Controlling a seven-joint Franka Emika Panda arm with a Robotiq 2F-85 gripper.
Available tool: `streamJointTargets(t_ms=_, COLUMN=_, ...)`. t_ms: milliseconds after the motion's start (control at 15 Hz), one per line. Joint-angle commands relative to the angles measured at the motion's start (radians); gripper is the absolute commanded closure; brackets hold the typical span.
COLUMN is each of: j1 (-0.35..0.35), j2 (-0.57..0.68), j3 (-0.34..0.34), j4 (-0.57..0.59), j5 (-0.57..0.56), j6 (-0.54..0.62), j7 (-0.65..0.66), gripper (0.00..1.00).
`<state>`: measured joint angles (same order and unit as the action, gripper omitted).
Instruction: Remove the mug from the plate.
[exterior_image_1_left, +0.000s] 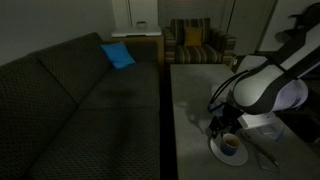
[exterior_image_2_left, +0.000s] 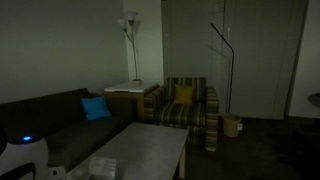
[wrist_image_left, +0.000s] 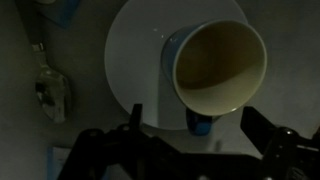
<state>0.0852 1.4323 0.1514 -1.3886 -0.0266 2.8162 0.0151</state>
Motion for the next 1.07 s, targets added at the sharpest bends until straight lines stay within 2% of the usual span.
streamJointTargets(t_ms=0, j1=0.011, j2=-0.001, j3=-0.009, j4=-0.006, j5=0.031, j6=0.037, j7=0.021, gripper=0.00)
streamJointTargets(t_ms=133, j1=0.012, j2=-0.002, j3=-0.010, j4=-0.007, j5=0.030, j6=0.048, j7=0.029, gripper=0.01)
streamJointTargets(t_ms=400, j1=0.011, j2=-0.005, j3=-0.010, j4=-0.008, j5=0.031, j6=0.065, j7=0.039, gripper=0.19)
streamJointTargets(t_ms=467, j1=0.011, j2=-0.006, j3=-0.011, j4=-0.009, j5=0.031, j6=0.070, j7=0.040, gripper=0.16)
streamJointTargets(t_ms=533, j1=0.010, j2=-0.007, j3=-0.011, j4=-0.010, j5=0.031, j6=0.075, j7=0.041, gripper=0.23)
streamJointTargets(t_ms=600, j1=0.011, j2=-0.008, j3=-0.012, j4=-0.009, j5=0.031, j6=0.077, j7=0.044, gripper=0.21)
streamJointTargets(t_ms=867, j1=0.014, j2=-0.012, j3=-0.014, j4=-0.010, j5=0.031, j6=0.082, j7=0.048, gripper=0.36)
streamJointTargets(t_ms=933, j1=0.014, j2=-0.014, j3=-0.015, j4=-0.010, j5=0.031, j6=0.081, j7=0.050, gripper=0.33)
streamJointTargets(t_ms=1000, j1=0.015, j2=-0.015, j3=-0.016, j4=-0.010, j5=0.031, j6=0.080, j7=0.052, gripper=0.37)
